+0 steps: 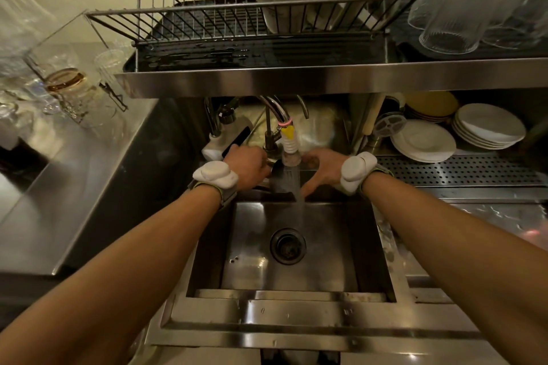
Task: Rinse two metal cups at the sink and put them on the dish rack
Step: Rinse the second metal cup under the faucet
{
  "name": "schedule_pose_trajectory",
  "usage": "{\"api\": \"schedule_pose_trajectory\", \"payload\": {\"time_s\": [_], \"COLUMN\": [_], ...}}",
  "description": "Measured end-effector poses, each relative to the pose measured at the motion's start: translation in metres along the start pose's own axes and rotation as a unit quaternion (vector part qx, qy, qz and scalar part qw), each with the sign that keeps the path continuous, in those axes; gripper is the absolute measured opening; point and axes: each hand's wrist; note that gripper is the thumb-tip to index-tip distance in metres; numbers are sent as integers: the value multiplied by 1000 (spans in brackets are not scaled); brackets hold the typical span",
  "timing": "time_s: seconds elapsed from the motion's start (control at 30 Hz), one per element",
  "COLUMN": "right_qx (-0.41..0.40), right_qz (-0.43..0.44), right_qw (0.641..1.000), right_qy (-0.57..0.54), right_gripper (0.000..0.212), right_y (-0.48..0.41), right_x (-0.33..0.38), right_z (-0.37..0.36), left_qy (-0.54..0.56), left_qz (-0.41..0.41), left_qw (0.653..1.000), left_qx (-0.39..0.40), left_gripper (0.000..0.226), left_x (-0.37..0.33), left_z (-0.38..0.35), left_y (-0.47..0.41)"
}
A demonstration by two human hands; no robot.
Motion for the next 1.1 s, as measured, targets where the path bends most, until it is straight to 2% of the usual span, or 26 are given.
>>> {"api": "schedule_pose_trajectory", "payload": {"time_s": [0.13, 0.37, 0.47, 0.53, 0.67, 0.8, 0.87, 0.93, 1.0, 1.1], "right_qx": [-1, -8, -6, -2, 9, -18, -39, -44, -46, -59], "right_qz": [6, 24, 24, 17, 3, 6, 30, 49, 68, 77], "right_qw": [1000, 1000, 1000, 999, 999, 998, 997, 995, 993, 991], "right_qy": [10, -10, -14, -28, -50, -54, -62, -72, -84, -93], "right_gripper": [79, 76, 77, 76, 82, 99, 106, 105, 99, 97], "right_y": [3, 3, 2, 2, 2, 0, 0, -4, -5, -8], "right_x": [4, 6, 5, 2, -7, -14, -13, -9, -5, -2], "right_z": [0, 5, 5, 5, 8, 6, 3, 1, 1, 0], "left_qy": [-76, -112, -38, 81, 293, 489, 557, 608, 635, 641], "left_qz": [-31, -41, 3, 58, 153, 160, 157, 148, 140, 140], "left_qw": [997, 993, 999, 995, 940, 850, 808, 773, 753, 748], "left_qx": [-11, -16, -2, 30, 87, 113, 108, 106, 105, 101], "left_gripper": [27, 21, 23, 24, 25, 25, 27, 28, 29, 30], "left_x": [-2, -2, -1, 1, -1, -6, -10, -11, -11, -7], "left_z": [7, 16, 11, 2, -16, -29, -30, -29, -26, -25], "left_y": [0, -1, -2, -2, -7, -8, -8, -9, -10, -11]}}
Point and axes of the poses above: each hand's wrist, its own y-axis away from the middle knuckle, its own z-axis out of the back of the hand, x = y × z, and after that the axes turned 13 degrees about -y, right-handed
